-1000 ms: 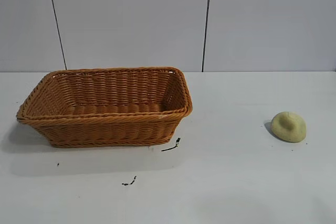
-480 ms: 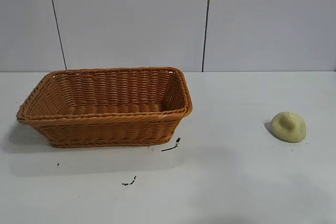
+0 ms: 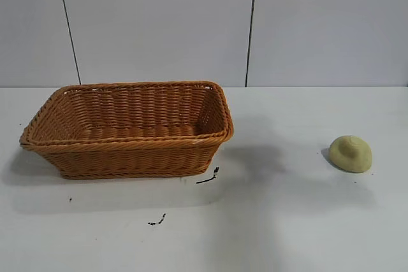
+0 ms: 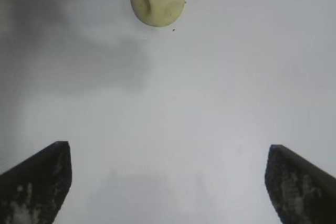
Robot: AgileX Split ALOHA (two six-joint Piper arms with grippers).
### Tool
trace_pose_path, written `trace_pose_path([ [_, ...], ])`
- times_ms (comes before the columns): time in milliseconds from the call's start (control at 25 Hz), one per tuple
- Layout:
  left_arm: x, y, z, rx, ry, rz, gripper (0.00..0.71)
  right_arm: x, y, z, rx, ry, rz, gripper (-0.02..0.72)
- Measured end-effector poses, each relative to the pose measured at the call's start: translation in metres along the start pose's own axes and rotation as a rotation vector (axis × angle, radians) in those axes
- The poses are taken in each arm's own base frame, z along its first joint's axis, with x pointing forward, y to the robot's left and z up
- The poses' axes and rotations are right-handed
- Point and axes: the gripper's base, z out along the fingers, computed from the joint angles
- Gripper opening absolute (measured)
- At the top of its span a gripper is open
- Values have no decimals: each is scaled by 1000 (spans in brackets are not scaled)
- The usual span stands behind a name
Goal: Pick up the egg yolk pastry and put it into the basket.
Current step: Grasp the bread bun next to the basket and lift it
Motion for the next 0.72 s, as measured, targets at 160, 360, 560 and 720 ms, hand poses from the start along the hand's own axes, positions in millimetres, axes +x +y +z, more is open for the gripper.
trace_pose_path([
  [160, 0, 0, 0, 0, 0, 0, 696, -42, 2, 39, -20, 57, 14, 693],
  [360, 0, 0, 0, 0, 0, 0, 696, -78, 2, 86, -23, 96, 17, 693],
  [560, 0, 0, 0, 0, 0, 0, 696, -95, 3, 136, -22, 158, 16, 693],
  [720, 0, 0, 0, 0, 0, 0, 696, -95, 3, 168, -23, 204, 11, 693],
])
